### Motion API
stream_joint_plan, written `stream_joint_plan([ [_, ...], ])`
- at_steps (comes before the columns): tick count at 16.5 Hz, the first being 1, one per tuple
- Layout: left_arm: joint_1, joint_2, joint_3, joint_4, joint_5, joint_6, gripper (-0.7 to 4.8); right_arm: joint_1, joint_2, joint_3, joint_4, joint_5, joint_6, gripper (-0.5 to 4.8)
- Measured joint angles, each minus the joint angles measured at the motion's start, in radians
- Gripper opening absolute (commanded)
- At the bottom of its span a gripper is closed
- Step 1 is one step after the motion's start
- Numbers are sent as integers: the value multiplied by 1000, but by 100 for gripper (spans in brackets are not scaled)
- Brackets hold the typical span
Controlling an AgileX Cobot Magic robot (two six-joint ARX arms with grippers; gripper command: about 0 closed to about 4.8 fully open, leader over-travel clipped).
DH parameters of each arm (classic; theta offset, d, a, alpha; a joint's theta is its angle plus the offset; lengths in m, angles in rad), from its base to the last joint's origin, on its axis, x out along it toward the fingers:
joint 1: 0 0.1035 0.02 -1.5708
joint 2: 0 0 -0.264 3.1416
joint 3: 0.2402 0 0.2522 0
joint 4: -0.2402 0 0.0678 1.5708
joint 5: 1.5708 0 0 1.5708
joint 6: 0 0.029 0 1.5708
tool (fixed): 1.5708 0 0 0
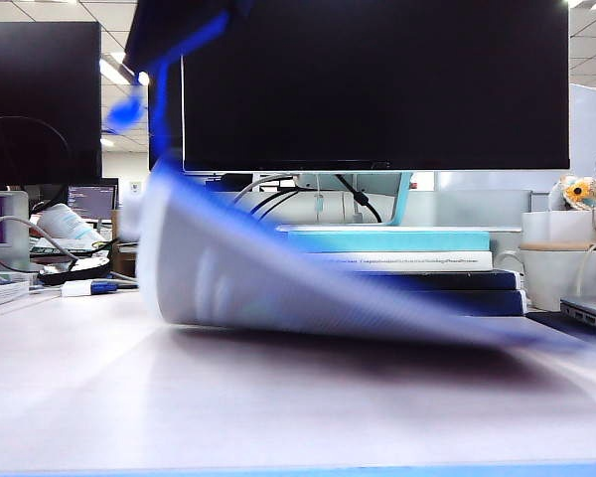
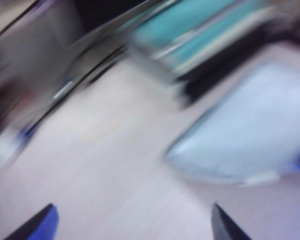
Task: Pick up the transparent plastic file bag with a blue zipper and close its zipper.
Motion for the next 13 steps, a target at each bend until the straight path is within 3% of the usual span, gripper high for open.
stream_joint_plan([
  [1, -2, 0, 0, -11, 94, 73, 410, 0, -38, 0, -11, 1, 0, -3],
  [2, -5, 0, 0, -20, 135, 111, 462, 0, -61, 0, -13, 2, 0, -3],
  [3, -14, 0, 0, -27, 180, 151, 479, 0, -100, 0, -11, 2, 0, -3],
  [8, -116, 2, 0, -24, 192, 174, 479, 0, -196, 0, 21, 2, 23, -3],
  [11, -311, 85, -1, 3, 193, 174, 479, 3, -214, 29, 45, -38, 68, -3],
  [13, -375, 117, -1, 11, 173, 174, 479, 3, -213, 46, 45, -54, 98, -3],
])
